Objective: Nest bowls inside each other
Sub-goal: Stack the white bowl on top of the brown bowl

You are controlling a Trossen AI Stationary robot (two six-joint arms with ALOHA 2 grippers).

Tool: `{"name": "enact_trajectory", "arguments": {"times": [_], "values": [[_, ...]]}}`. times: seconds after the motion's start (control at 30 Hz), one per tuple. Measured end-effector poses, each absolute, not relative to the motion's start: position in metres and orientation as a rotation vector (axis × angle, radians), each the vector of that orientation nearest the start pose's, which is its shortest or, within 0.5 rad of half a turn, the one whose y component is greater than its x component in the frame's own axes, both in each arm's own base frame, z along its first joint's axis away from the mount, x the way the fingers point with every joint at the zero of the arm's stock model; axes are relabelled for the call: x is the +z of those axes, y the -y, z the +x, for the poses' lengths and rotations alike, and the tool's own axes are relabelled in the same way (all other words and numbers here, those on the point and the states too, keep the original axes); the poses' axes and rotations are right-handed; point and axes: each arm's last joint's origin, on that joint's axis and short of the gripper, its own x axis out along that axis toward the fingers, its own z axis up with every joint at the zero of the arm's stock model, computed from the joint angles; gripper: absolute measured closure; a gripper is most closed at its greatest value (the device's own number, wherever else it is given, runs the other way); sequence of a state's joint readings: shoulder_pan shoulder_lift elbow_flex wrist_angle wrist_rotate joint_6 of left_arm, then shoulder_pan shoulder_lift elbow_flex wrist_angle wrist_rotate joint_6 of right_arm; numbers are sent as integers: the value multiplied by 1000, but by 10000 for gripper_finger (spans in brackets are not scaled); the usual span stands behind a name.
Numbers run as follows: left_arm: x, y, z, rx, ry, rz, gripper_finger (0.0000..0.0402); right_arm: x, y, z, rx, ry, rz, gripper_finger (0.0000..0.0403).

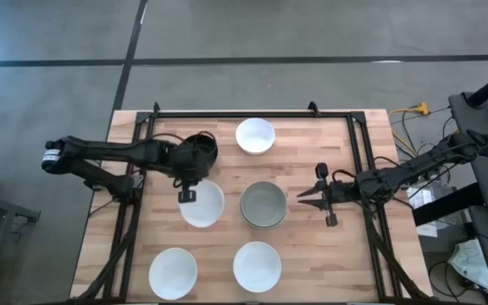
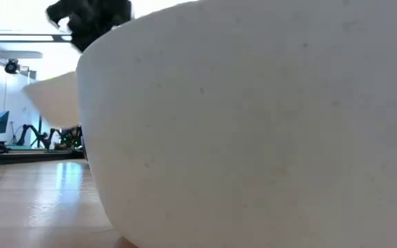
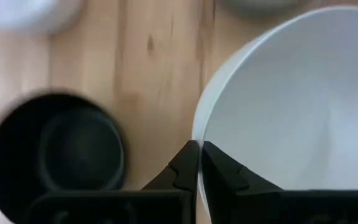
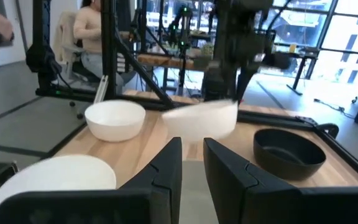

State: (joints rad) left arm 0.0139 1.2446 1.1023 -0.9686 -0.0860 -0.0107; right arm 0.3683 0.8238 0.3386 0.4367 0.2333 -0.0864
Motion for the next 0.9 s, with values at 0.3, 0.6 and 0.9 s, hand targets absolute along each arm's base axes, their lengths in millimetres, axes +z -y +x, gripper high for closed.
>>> {"name": "enact_trajectory", "arguments": {"times": [0.3,0.6,0.9], "values": [[344,-5,249,52,-794,85,401,228,-57,167,133,-89,-118,342],[361,-11,292,-132,-644,56,401,231,-50,152,78,-130,-107,346],[351,-26,364,-264,-846,87,402,224,-43,142,-27,-209,-111,358]]}}
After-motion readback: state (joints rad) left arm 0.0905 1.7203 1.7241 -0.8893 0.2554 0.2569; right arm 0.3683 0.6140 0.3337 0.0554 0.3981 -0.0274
